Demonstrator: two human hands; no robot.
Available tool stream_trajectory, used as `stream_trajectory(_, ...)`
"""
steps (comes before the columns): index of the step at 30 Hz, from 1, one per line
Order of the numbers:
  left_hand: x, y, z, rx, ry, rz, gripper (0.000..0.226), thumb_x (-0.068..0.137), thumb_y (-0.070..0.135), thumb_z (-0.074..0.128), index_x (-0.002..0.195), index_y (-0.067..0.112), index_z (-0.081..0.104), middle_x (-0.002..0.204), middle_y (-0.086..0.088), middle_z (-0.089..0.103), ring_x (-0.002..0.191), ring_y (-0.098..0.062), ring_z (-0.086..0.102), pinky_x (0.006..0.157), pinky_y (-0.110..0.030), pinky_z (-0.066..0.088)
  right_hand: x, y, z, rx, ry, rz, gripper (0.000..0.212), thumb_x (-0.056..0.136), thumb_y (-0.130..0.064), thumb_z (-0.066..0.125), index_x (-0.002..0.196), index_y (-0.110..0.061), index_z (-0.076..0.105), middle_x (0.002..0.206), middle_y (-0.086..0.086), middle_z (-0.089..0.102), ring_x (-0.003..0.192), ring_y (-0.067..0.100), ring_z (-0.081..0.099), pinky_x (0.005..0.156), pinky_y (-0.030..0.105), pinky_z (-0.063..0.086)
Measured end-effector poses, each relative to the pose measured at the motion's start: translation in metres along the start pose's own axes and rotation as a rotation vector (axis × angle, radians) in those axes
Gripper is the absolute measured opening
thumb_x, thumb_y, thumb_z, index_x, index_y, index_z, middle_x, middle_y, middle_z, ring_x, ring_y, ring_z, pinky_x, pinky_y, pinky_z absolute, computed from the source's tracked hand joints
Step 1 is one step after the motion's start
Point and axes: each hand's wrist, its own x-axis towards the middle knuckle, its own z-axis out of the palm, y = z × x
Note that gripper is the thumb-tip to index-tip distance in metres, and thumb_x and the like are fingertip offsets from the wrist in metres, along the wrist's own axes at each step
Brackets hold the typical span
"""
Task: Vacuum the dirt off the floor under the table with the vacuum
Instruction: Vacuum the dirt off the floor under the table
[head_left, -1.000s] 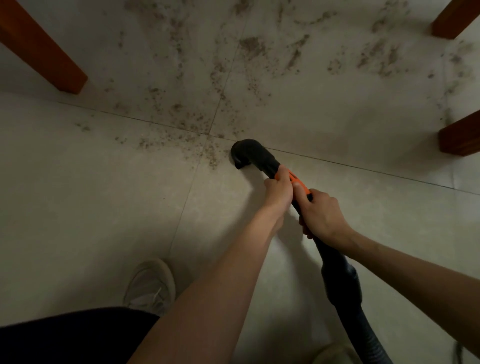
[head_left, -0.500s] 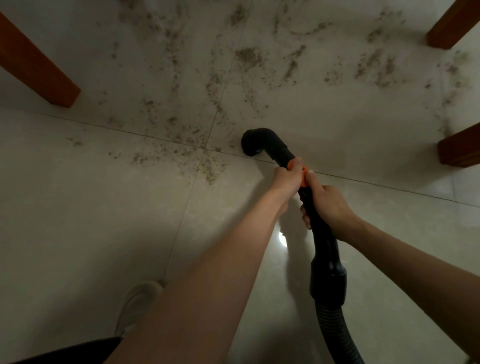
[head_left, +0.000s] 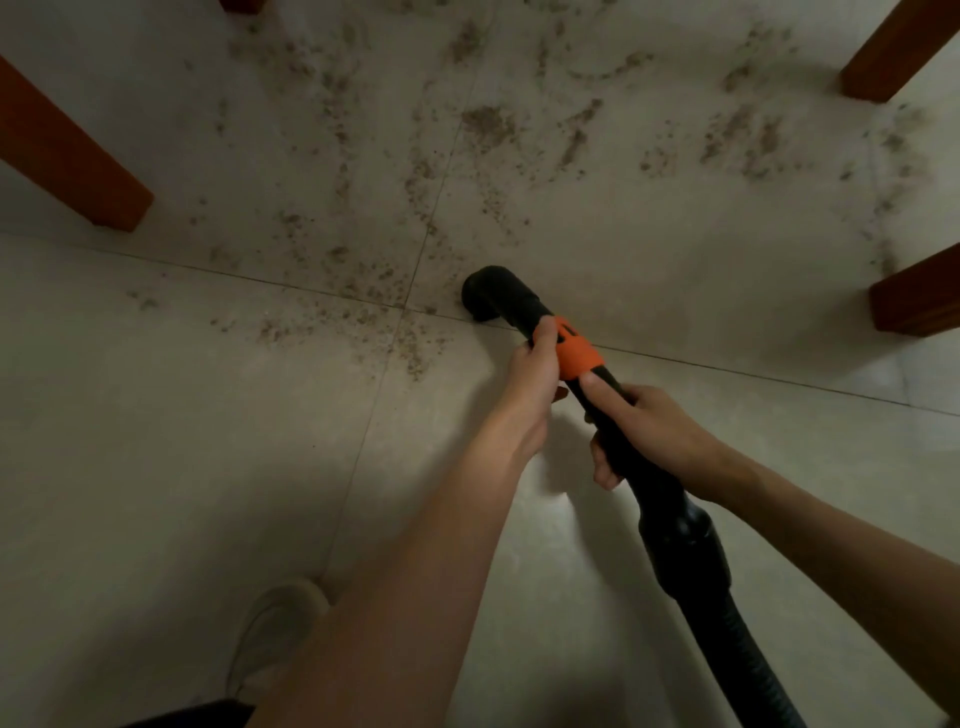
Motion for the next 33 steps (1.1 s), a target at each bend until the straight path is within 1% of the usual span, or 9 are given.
stream_trajectory(3, -0.009, -0.004, -0.005, -0.144, 0.030, -0.019, 0.035, 0.099, 0.036, 0.039, 0.123, 0.011, 0.044, 0.101, -0.007, 0.055, 0.088, -0.019, 0.055, 0.071, -0.029, 0.048, -0.008, 0.000, 0.004, -0.009, -0.091, 0.028, 0.044, 0.093, -0.047, 0.047, 0.097, -0.004, 0.051, 0.054, 0.011, 0.057, 0.041, 0.022, 0.055, 0.045, 0.028, 0.050)
stream_trajectory(6, -0.014, -0.009, -0.010, -0.221, 0.055, -0.044, 0.028, 0.097, 0.031, 0.040, 0.113, 0.011, 0.049, 0.085, -0.003, 0.055, 0.075, -0.016, 0.054, 0.063, -0.027, 0.046, -0.012, 0.004, 0.011, -0.090, -0.070, -0.003, 0.043, 0.094, -0.047, 0.046, 0.100, -0.005, 0.053, 0.050, 0.006, 0.055, 0.038, 0.019, 0.050, 0.041, 0.026, 0.046)
stream_trajectory(11, -0.022, -0.023, -0.019, -0.215, 0.093, -0.119, 0.052, 0.097, 0.049, 0.033, 0.129, 0.009, 0.045, 0.116, -0.015, 0.057, 0.106, -0.027, 0.057, 0.090, -0.039, 0.048, -0.023, 0.028, 0.017, -0.240, -0.025, -0.045, 0.048, 0.094, -0.051, 0.042, 0.089, -0.005, 0.052, 0.047, 0.007, 0.054, 0.034, 0.021, 0.046, 0.042, 0.027, 0.041)
stream_trajectory(18, -0.040, -0.073, -0.052, -0.140, 0.260, -0.146, 0.055, 0.094, 0.057, 0.033, 0.124, 0.013, 0.049, 0.110, -0.012, 0.060, 0.104, -0.027, 0.059, 0.098, -0.046, 0.045, -0.048, 0.056, 0.051, -0.351, -0.061, -0.073, 0.040, 0.092, -0.050, 0.048, 0.083, -0.012, 0.051, 0.055, 0.005, 0.055, 0.035, 0.013, 0.049, 0.039, 0.024, 0.042)
stream_trajectory(23, -0.047, -0.069, -0.074, -0.328, 0.276, -0.136, 0.056, 0.095, 0.052, 0.038, 0.122, 0.004, 0.052, 0.075, -0.007, 0.059, 0.068, -0.018, 0.059, 0.070, -0.032, 0.051, -0.041, 0.049, 0.067, -0.591, -0.090, -0.148, 0.041, 0.090, -0.058, 0.043, 0.085, -0.017, 0.049, 0.070, 0.005, 0.059, 0.057, 0.021, 0.061, 0.056, 0.038, 0.056)
stream_trajectory(26, -0.039, -0.049, -0.082, -0.327, 0.314, -0.148, 0.056, 0.095, 0.051, 0.039, 0.123, 0.004, 0.053, 0.083, -0.010, 0.063, 0.070, -0.019, 0.058, 0.070, -0.032, 0.050, -0.028, 0.037, 0.076, -0.607, -0.077, -0.178, 0.046, 0.090, -0.060, 0.041, 0.091, -0.016, 0.050, 0.075, 0.008, 0.062, 0.063, 0.024, 0.062, 0.063, 0.041, 0.057)
stream_trajectory(29, -0.030, -0.029, -0.089, -0.288, 0.345, -0.164, 0.060, 0.094, 0.052, 0.039, 0.128, 0.004, 0.052, 0.118, -0.018, 0.062, 0.095, -0.027, 0.062, 0.079, -0.035, 0.048, -0.015, 0.026, 0.086, -0.626, -0.051, -0.202, 0.050, 0.090, -0.063, 0.040, 0.095, -0.014, 0.051, 0.082, 0.012, 0.064, 0.068, 0.030, 0.065, 0.066, 0.044, 0.057)
stream_trajectory(31, -0.028, -0.022, -0.095, -0.288, 0.369, -0.163, 0.060, 0.095, 0.053, 0.038, 0.127, 0.004, 0.051, 0.114, -0.017, 0.062, 0.097, -0.028, 0.062, 0.075, -0.035, 0.050, -0.010, 0.020, 0.091, -0.648, -0.053, -0.222, 0.050, 0.090, -0.063, 0.040, 0.096, -0.014, 0.050, 0.083, 0.012, 0.063, 0.067, 0.029, 0.065, 0.066, 0.043, 0.057)
stream_trajectory(33, -0.030, -0.022, -0.099, -0.288, 0.399, -0.144, 0.057, 0.095, 0.053, 0.037, 0.117, 0.003, 0.052, 0.094, -0.013, 0.062, 0.079, -0.023, 0.060, 0.068, -0.034, 0.050, -0.010, 0.017, 0.095, -0.682, -0.080, -0.237, 0.049, 0.091, -0.062, 0.039, 0.100, -0.015, 0.050, 0.081, 0.008, 0.061, 0.066, 0.024, 0.062, 0.064, 0.037, 0.056)
